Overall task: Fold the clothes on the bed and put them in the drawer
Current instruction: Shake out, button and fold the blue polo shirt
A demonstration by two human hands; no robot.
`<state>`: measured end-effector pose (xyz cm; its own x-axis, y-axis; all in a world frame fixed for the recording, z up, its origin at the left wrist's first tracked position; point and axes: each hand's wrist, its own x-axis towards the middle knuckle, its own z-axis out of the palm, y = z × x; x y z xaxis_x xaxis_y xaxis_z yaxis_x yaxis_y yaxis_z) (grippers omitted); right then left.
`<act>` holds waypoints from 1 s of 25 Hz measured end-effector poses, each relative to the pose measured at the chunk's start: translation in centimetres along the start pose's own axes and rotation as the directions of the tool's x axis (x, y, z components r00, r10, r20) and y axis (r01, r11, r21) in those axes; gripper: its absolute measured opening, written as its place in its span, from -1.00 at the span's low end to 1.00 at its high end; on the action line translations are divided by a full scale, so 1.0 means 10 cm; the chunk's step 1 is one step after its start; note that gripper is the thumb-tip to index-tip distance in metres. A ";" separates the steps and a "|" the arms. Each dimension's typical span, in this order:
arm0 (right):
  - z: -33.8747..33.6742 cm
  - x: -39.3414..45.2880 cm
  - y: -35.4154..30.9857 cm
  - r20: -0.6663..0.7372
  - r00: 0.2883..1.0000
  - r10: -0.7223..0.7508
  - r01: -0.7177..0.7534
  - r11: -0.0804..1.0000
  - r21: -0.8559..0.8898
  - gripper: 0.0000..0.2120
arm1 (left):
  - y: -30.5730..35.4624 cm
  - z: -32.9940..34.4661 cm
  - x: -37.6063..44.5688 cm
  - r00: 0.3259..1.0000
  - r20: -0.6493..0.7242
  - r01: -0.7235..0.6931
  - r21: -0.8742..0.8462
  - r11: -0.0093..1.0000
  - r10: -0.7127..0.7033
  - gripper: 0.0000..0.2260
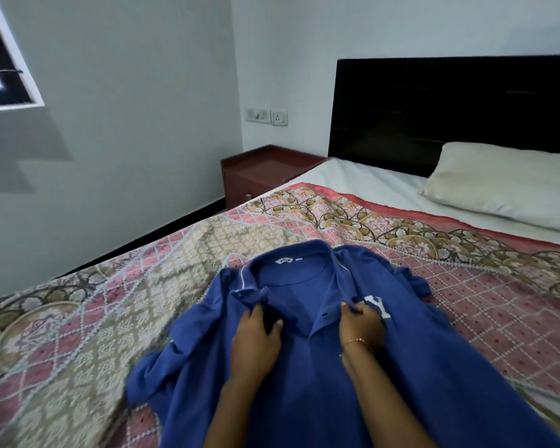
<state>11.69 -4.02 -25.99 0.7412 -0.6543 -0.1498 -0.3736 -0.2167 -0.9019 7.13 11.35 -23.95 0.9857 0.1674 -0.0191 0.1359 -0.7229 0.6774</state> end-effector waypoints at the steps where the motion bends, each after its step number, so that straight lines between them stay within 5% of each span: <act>1: -0.01 -0.03 0.01 -0.049 0.995 -0.087 0.087 0.996 -0.014 -0.81 | 0.05 0.05 0.03 0.998 -0.058 -0.023 -0.092 0.996 0.018 -0.65; 4: 0.01 -0.18 0.04 -0.114 0.933 -0.341 0.348 0.936 0.046 -0.83 | 0.17 0.19 0.14 0.983 -0.176 -0.089 -0.199 0.976 0.054 -0.76; 8: 0.12 -0.04 0.05 -0.063 0.897 -0.437 0.438 0.861 0.261 -0.89 | 0.27 0.39 0.24 0.955 -0.295 -0.030 -0.143 0.989 -0.014 -0.76; 12: 0.17 -0.03 0.01 0.053 0.799 -0.599 0.572 0.784 0.241 -0.85 | 0.27 0.53 0.31 0.953 -0.301 -0.008 -0.022 1.000 0.001 -0.72; 19: 0.19 -0.01 0.08 0.107 0.791 -0.602 0.587 0.797 0.144 -0.80 | 0.26 0.62 0.27 0.963 -0.214 -0.115 0.226 0.967 0.165 -0.63; 25: 0.30 0.04 0.00 0.202 0.752 -0.628 0.631 0.774 0.056 -0.80 | 0.25 0.57 0.55 0.978 -0.171 -0.077 0.232 0.970 0.119 -0.75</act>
<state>13.66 -2.10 -27.24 0.9045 -0.2090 0.3717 0.2099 -0.5405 -0.8147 13.51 6.64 -26.53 0.9633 0.1924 0.1871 0.0789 -0.8694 0.4878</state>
